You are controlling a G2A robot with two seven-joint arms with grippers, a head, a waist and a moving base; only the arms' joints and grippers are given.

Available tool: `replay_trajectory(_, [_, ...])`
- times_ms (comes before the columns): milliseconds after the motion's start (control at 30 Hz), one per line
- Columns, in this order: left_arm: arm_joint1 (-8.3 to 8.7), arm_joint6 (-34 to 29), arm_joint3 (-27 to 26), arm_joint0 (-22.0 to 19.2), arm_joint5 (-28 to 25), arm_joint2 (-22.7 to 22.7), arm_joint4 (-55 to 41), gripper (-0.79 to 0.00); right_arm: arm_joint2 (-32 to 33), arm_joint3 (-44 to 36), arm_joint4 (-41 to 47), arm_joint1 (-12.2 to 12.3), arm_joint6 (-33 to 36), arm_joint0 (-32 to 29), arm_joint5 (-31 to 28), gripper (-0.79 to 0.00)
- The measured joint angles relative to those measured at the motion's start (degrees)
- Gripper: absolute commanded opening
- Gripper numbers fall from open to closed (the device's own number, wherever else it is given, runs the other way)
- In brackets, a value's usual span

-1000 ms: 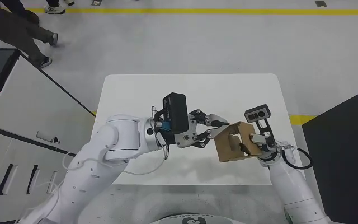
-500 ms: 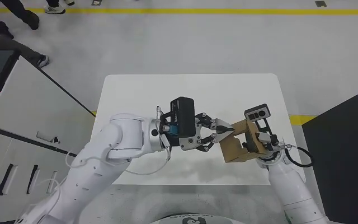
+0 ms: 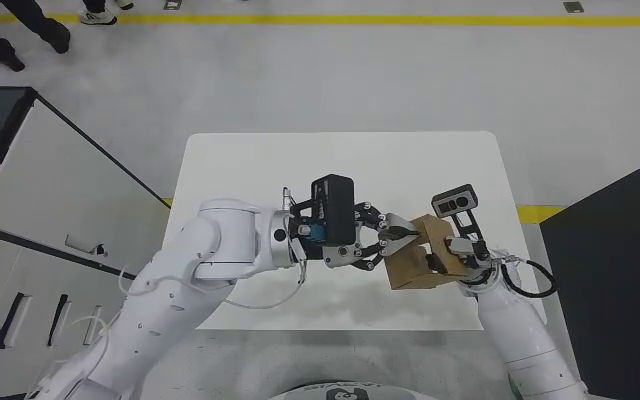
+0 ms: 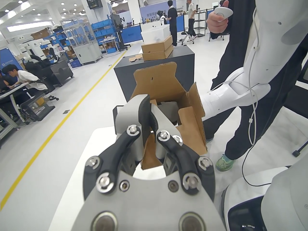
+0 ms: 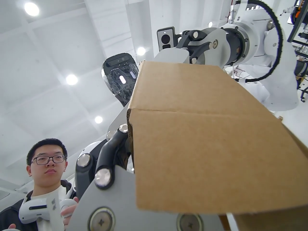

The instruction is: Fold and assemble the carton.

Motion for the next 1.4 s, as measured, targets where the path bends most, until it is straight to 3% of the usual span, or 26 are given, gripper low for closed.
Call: replay_trajectory(1400, [-0.39,-1.85,-1.21,0.04,0.27,0.78,-0.74,-0.785,-0.71,-2.01,1.15,1.37,0.00,-1.06,-1.79,-0.785])
